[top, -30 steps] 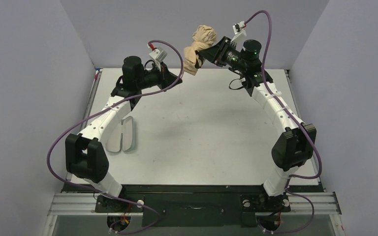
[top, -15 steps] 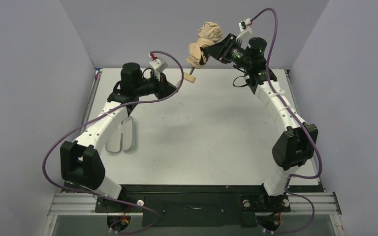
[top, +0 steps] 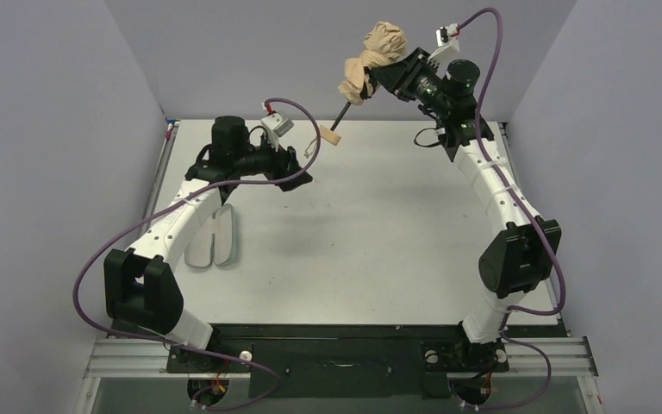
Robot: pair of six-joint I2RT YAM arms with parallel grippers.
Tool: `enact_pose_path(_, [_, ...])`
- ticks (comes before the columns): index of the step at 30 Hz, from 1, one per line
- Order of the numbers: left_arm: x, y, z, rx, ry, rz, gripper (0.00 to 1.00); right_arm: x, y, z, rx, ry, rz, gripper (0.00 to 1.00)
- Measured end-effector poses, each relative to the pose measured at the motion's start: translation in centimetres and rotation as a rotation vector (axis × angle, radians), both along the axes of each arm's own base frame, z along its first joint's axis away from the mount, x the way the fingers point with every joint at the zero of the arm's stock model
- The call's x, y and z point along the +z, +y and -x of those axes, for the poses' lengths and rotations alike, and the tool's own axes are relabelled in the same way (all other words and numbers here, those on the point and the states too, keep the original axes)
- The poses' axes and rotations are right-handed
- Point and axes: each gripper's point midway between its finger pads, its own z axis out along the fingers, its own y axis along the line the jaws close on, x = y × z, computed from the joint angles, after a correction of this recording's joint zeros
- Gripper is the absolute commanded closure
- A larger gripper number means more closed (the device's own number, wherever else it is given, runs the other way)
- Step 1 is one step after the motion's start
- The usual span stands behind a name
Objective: Open the umbrella
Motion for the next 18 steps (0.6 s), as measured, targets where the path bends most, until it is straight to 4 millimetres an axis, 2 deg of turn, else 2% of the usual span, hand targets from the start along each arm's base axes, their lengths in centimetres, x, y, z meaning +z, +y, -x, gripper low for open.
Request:
enact_pose_path(2, [0.1, 0.2, -0.1, 0.018, 0.018, 0.002, 0.27, 0.3, -0.2, -0.1, -0.014, -0.014, 0.001, 1.0])
enact_pose_path(5, [1.8, 0.3, -0.7, 0.043, -0.002, 0.019, 0.27, 0.4, -0.5, -0.2, -0.039, -0.023, 0.012, 1.0])
enact_pose_path(10, [7.8, -0.3, -2.3, 0.087, -0.116, 0.073, 0.27, -0.9, -0.2, 0.9, -0.067, -0.003, 0.061, 1.0])
enact_pose_path(13, [10.3, -1.6, -2.6, 0.094, -0.193, 0.073, 0.29, -1.8, 0.2, 1.8, -0.08, 0.013, 0.093, 1.0])
enact_pose_path(15, [10.8, -2.9, -2.5, 0.084, -0.228, 0.056, 0.31, -2.3, 0.4, 2.3, -0.089, 0.021, 0.112, 1.0])
enact_pose_path(18, [10.3, -5.3, -2.4, 0.079, -0.259, 0.011, 0.32, -2.8, 0.9, 2.8, -0.096, 0.027, 0.137, 1.0])
